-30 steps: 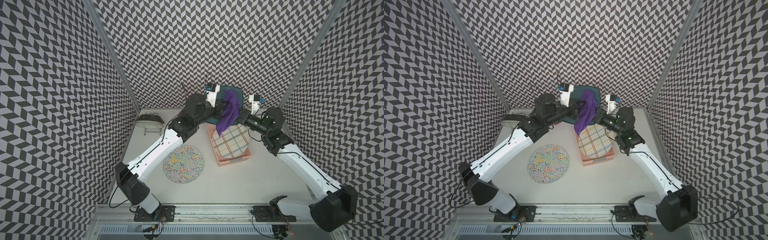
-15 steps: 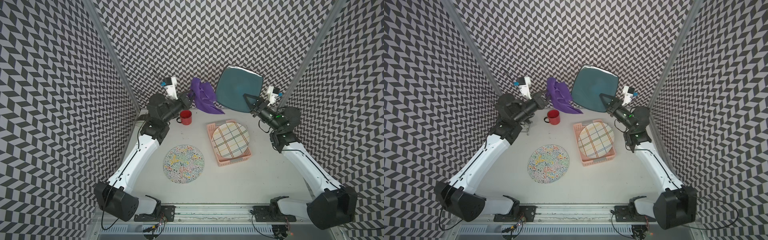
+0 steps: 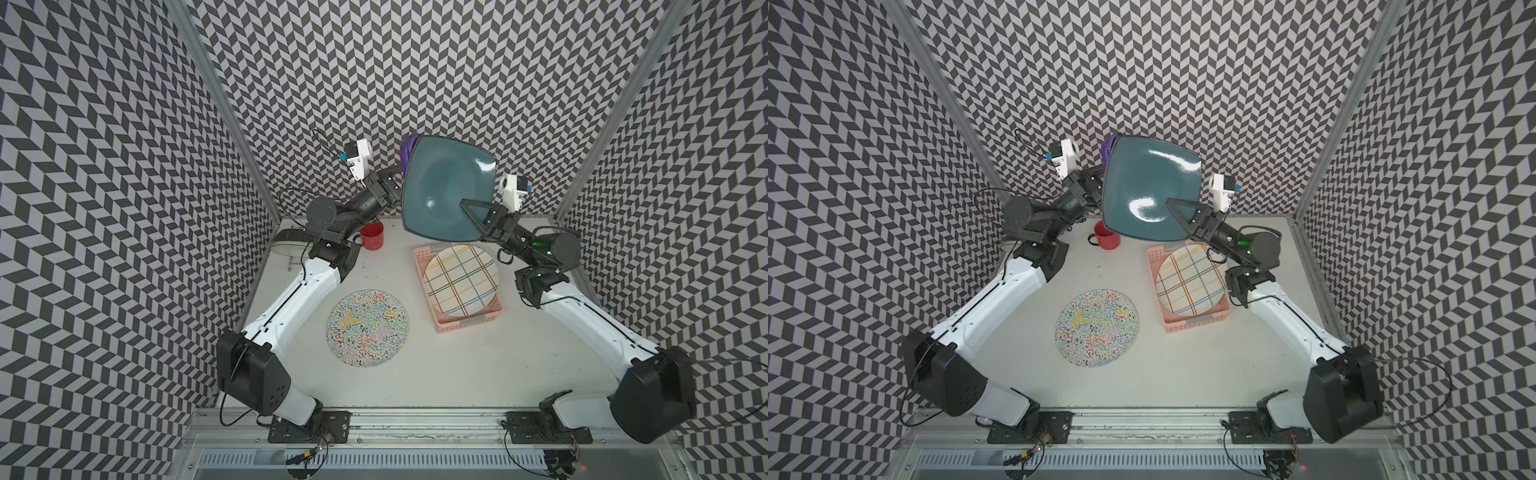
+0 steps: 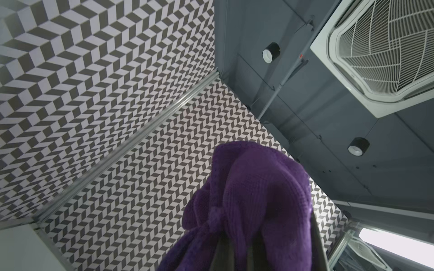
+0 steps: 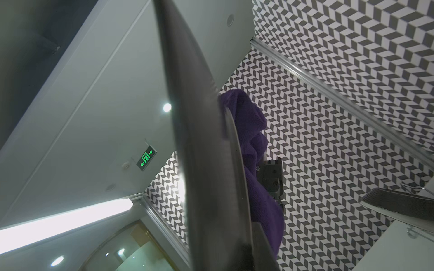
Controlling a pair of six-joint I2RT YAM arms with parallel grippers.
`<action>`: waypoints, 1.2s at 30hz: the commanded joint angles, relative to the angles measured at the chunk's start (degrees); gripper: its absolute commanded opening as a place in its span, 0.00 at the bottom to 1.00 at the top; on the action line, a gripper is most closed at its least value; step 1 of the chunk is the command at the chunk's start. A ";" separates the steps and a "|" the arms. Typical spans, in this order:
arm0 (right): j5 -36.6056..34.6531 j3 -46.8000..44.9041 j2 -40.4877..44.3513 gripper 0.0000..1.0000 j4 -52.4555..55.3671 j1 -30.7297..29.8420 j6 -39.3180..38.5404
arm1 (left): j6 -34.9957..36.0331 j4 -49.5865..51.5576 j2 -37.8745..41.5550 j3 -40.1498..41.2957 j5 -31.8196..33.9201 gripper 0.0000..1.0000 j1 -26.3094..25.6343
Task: Wipe the wet plate dry
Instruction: Wipe the plate with towel.
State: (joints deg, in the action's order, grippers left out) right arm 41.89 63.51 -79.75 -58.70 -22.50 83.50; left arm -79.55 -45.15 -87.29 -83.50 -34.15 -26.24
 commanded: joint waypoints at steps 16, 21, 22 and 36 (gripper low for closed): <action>-5.66 4.65 3.29 0.00 3.74 -1.76 -8.82 | -5.78 -10.41 -0.68 -4.23 -2.63 0.00 -5.15; -6.91 14.24 -0.09 0.00 6.86 0.86 -10.14 | -0.09 -7.36 0.11 -2.26 -2.50 0.00 -11.10; -7.15 15.56 -0.77 0.00 6.49 2.58 -9.02 | 0.40 -7.38 0.79 -1.41 -2.28 0.00 -11.18; -6.45 -0.48 4.71 0.00 8.57 15.80 -7.36 | 30.77 37.47 18.94 -1.35 -0.45 0.00 4.64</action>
State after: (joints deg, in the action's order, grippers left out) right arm 35.16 64.60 -78.85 -51.57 -5.39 81.17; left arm -59.48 -20.75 -71.59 -83.70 -35.20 -24.84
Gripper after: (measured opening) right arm 0.182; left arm 0.069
